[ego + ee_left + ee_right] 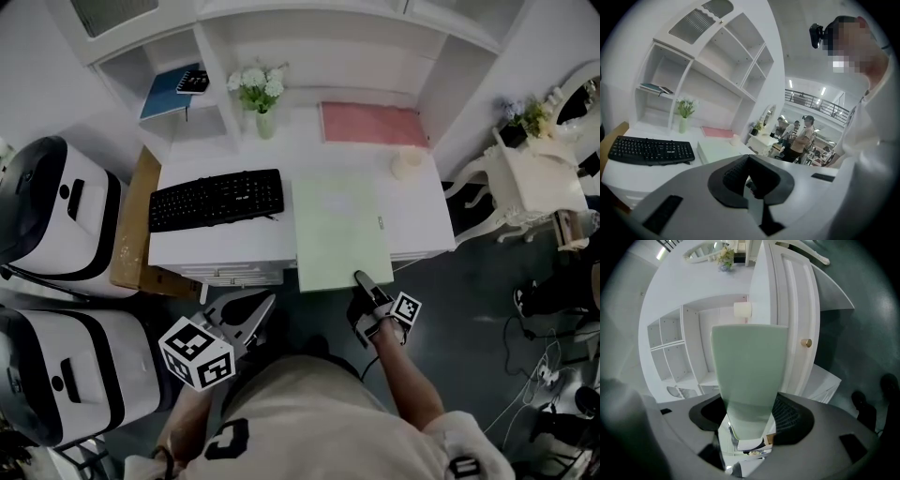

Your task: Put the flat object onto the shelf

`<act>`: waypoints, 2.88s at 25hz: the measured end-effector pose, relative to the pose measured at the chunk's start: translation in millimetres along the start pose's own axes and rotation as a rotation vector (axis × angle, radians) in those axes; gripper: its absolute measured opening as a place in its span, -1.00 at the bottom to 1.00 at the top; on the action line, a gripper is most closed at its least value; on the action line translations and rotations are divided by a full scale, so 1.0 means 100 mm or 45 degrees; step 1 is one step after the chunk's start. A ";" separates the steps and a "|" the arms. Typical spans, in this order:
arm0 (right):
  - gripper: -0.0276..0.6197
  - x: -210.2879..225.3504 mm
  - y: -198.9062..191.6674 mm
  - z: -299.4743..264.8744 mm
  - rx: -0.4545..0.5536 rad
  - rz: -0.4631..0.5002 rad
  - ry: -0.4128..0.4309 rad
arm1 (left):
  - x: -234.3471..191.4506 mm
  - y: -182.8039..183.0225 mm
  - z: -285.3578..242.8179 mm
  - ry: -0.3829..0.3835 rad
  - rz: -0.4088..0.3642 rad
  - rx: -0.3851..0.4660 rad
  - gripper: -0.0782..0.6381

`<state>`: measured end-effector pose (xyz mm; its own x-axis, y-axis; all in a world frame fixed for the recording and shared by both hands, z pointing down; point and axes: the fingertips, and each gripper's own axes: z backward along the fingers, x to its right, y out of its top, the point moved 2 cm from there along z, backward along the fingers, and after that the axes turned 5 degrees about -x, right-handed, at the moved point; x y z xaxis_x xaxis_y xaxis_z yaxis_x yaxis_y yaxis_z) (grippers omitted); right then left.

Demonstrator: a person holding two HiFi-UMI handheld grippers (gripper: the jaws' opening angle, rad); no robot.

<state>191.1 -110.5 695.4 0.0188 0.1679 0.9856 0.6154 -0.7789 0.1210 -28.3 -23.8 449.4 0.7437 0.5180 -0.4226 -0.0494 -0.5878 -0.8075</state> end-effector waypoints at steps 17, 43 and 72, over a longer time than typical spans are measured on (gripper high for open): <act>0.01 -0.52 -0.09 -0.10 0.018 0.048 0.128 | -0.23 0.16 -0.03 -0.103 -0.016 0.035 -0.74; 0.00 -0.94 -0.30 -0.13 0.078 0.081 0.224 | -0.50 0.30 -0.06 -0.198 -0.023 0.036 -0.74; 0.00 -1.31 -0.14 0.47 -0.179 0.106 0.361 | 0.51 -0.15 -0.16 0.055 0.050 0.057 -0.74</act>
<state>216.7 -93.2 558.9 -0.1678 -0.0591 0.9841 0.5058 -0.8620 0.0345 21.1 1.6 446.8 0.7685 0.4671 -0.4373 -0.1082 -0.5787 -0.8084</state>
